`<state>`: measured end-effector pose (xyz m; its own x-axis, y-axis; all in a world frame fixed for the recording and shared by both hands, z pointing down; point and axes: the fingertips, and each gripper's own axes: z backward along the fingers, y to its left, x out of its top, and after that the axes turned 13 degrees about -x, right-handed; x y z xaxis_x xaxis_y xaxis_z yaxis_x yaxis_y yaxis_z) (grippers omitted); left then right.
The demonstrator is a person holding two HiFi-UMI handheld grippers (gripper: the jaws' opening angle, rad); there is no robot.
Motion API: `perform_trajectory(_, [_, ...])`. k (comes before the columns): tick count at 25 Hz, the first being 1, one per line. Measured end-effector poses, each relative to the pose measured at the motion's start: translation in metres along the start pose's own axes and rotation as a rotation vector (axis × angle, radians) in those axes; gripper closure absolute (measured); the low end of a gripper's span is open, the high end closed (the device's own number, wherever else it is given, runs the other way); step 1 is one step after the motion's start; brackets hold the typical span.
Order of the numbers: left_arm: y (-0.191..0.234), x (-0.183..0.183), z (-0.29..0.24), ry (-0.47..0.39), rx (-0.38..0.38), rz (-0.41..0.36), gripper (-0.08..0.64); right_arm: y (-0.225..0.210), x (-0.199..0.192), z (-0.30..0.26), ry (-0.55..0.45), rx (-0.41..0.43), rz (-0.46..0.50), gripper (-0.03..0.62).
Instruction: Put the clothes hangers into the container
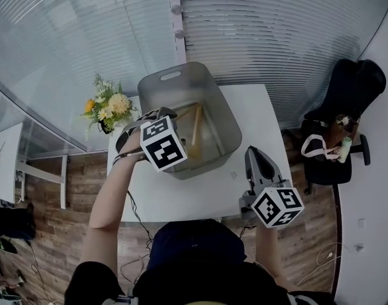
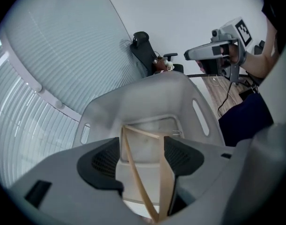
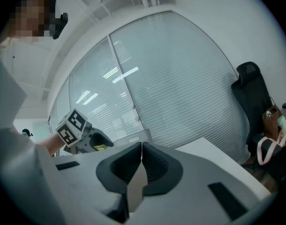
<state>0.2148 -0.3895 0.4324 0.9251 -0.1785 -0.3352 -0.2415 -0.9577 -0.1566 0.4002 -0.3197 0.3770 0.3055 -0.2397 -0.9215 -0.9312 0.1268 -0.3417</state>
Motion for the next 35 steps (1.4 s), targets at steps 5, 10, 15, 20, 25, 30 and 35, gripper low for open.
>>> perform_trajectory(5, [-0.005,-0.001,0.008,-0.094,-0.037,0.066,0.258,0.006,-0.002,0.001,0.007,0.011,0.006,0.563])
perform_trajectory(10, [0.004,-0.009,0.021,-0.183,0.008,0.129,0.258,0.013,-0.005,0.002,0.012,0.017,0.013,0.563])
perform_trajectory(15, [0.011,-0.017,0.039,-0.319,0.027,0.221,0.258,0.023,-0.005,0.005,0.008,0.02,0.023,0.563])
perform_trajectory(20, [0.012,-0.026,0.056,-0.439,0.057,0.267,0.258,0.029,-0.008,0.009,0.004,0.02,0.044,0.563])
perform_trajectory(25, [0.016,-0.036,0.087,-0.597,0.123,0.342,0.259,0.038,-0.007,0.015,-0.002,0.019,0.058,0.563])
perform_trajectory(30, [0.001,-0.04,0.119,-0.79,0.124,0.392,0.271,0.052,-0.007,0.02,-0.02,0.026,0.069,0.563])
perform_trajectory(35, [-0.015,-0.05,0.146,-0.936,0.161,0.417,0.301,0.074,-0.009,0.02,-0.036,0.052,0.08,0.563])
